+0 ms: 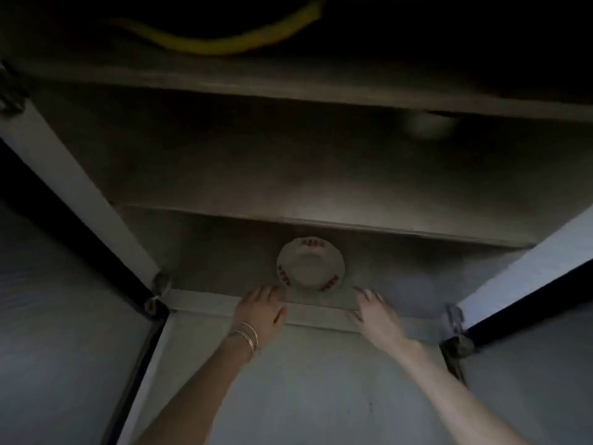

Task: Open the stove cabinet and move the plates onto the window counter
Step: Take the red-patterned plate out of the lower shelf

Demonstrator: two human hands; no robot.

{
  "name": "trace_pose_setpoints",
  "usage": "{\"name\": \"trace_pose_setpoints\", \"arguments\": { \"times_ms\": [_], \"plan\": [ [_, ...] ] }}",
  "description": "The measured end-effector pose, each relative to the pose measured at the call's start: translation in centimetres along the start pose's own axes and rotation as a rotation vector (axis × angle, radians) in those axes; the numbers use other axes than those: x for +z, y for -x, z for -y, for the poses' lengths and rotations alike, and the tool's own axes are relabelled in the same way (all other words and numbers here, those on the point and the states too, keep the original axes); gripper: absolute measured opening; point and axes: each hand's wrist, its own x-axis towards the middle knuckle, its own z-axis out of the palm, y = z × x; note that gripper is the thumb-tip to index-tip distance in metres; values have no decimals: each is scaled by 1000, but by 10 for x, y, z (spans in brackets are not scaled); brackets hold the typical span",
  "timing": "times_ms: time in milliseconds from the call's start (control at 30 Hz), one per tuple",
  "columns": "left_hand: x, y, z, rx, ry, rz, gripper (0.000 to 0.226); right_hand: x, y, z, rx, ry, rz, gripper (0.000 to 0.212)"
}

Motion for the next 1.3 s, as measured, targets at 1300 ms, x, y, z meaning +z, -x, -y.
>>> {"name": "trace_pose_setpoints", "arguments": {
  "times_ms": [1300],
  "plan": [
    [142,-105,20,-218,746,-198,80,113,-116,-41,142,-601,-244,67]
  ]
}}
